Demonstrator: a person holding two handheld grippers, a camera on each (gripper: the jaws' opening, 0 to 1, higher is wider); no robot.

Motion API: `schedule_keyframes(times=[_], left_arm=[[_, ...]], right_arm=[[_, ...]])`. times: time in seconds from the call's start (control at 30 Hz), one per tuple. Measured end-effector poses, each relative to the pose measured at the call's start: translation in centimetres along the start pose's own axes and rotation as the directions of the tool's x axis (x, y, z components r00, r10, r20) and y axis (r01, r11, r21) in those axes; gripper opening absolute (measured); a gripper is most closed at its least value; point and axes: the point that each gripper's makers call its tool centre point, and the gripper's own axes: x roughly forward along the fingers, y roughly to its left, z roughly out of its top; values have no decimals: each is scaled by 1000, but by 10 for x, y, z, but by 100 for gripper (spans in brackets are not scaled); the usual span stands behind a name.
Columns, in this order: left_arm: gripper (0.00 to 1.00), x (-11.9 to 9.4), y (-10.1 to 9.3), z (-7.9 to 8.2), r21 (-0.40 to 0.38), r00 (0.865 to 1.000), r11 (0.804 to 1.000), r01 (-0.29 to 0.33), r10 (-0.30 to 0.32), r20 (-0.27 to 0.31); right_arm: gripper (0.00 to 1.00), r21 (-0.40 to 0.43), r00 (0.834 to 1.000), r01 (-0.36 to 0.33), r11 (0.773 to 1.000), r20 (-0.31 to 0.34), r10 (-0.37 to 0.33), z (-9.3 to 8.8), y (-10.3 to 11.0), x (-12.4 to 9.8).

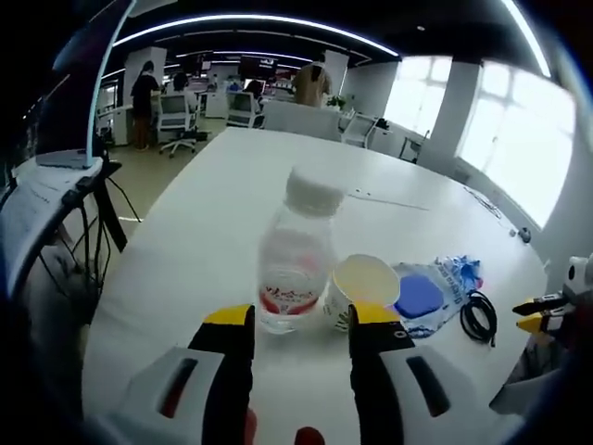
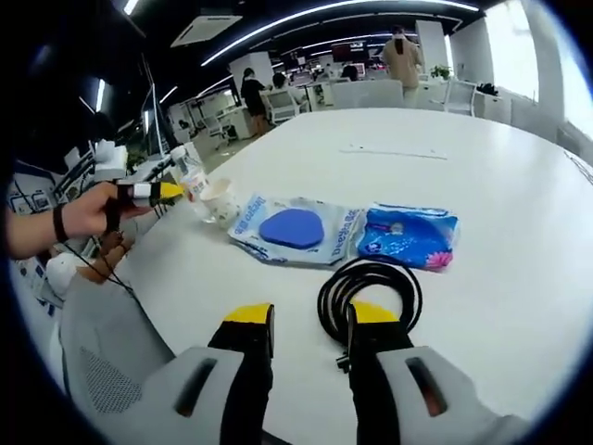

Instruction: Arrange the tabletop items into an orderly group along one side of the table until the central work area is clear of visible clutter.

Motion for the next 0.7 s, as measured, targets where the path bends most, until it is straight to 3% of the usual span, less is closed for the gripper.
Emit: schedule_keyframes(times=[0.43,0.7], left_arm=[[40,-29,-27,-32,35,999,999,29,-28,-34],[41,-43,-37,-43,30,999,999,32,-31,-41]], right_arm=[[29,108,997,74,991,-10,-74,-12,-56,0],[28,176,996,88,980,-23,-85,-17,-82,14]])
